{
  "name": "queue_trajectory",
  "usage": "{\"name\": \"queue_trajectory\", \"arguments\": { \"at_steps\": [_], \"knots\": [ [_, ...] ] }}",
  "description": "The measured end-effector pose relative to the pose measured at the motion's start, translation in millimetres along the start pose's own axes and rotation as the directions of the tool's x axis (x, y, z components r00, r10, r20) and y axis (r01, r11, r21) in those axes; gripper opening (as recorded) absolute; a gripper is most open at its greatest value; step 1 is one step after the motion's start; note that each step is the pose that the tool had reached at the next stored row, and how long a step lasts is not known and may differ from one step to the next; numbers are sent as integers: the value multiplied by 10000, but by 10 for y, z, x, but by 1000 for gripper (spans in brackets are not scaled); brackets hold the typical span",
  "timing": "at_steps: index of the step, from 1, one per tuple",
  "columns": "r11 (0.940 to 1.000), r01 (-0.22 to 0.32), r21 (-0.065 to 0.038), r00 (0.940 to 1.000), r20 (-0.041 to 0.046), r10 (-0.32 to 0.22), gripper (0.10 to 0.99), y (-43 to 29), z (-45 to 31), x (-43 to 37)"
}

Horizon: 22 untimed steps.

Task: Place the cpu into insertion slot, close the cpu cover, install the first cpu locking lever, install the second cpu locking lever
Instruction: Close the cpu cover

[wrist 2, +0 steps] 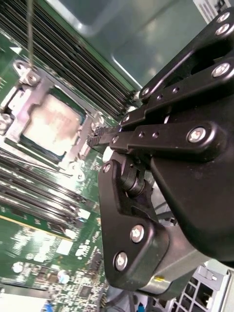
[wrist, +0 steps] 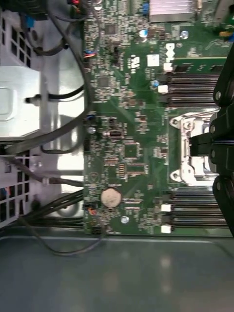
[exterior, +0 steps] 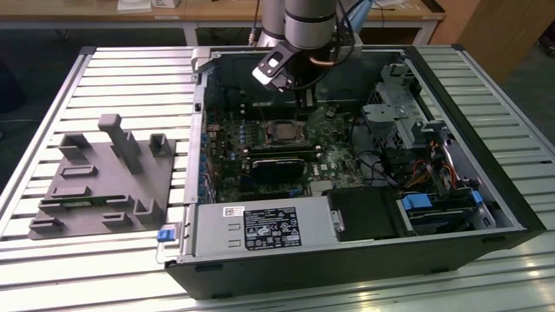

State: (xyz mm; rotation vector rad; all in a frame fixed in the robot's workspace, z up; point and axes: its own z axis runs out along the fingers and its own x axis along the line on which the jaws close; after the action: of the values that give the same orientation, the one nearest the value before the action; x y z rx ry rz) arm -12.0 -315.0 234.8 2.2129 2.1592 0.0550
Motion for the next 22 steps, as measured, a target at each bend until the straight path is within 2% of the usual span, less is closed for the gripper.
{"name": "queue_trajectory", "arguments": {
  "at_steps": [11,16,22],
  "knots": [
    [10000,0,-1,10000,-2,0,106,-241,-10,-5],
    [10000,0,-1,10000,0,0,106,-274,16,-6],
    [10000,7,0,10000,0,-7,106,-276,16,-6]
  ]
}}
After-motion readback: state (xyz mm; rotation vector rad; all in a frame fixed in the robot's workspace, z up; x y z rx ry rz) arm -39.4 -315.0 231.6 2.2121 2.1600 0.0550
